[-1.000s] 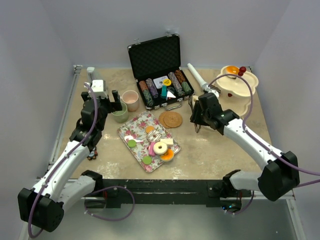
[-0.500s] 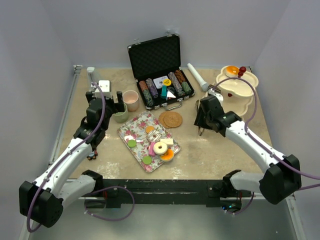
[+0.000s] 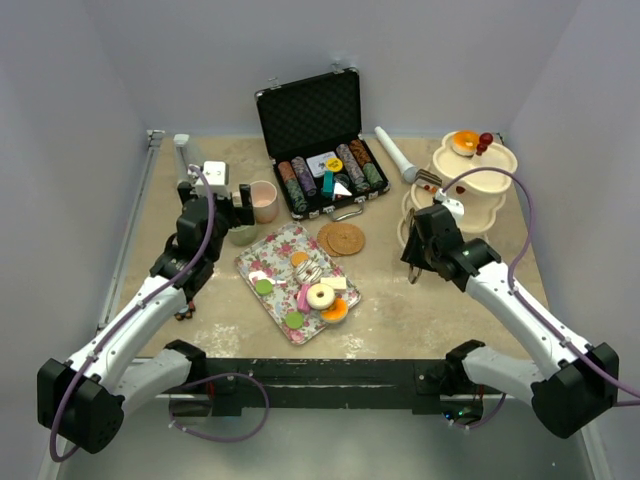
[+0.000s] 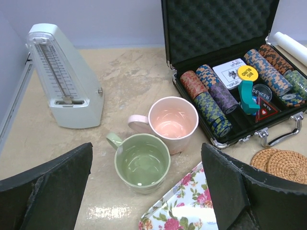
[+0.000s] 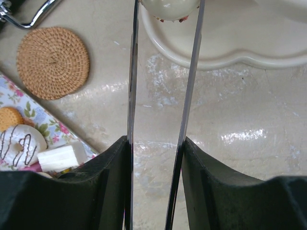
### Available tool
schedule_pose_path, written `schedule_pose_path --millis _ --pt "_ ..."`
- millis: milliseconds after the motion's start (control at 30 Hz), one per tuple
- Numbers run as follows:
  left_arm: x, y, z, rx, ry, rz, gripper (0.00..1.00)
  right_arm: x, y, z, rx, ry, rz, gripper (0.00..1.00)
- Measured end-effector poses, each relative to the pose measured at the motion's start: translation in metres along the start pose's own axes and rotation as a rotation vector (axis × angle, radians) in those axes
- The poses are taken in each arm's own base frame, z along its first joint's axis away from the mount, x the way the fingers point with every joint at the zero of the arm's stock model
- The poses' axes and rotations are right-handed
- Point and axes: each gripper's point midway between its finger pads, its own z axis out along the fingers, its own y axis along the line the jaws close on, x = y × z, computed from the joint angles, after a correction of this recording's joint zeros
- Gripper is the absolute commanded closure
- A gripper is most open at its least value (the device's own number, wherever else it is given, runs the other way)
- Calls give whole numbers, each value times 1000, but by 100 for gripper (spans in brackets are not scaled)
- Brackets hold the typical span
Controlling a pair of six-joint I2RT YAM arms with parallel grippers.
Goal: Serve the afternoon tea
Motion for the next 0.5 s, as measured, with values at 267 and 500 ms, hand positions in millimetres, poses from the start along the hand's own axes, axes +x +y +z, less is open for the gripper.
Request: schedule_pose_path --millis 267,500 --pt "-2 -8 0 40 -6 -8 0 6 -9 -1 18 2 6 57" --pt "5 -12 4 57 17 0 0 5 -11 1 32 0 4 52"
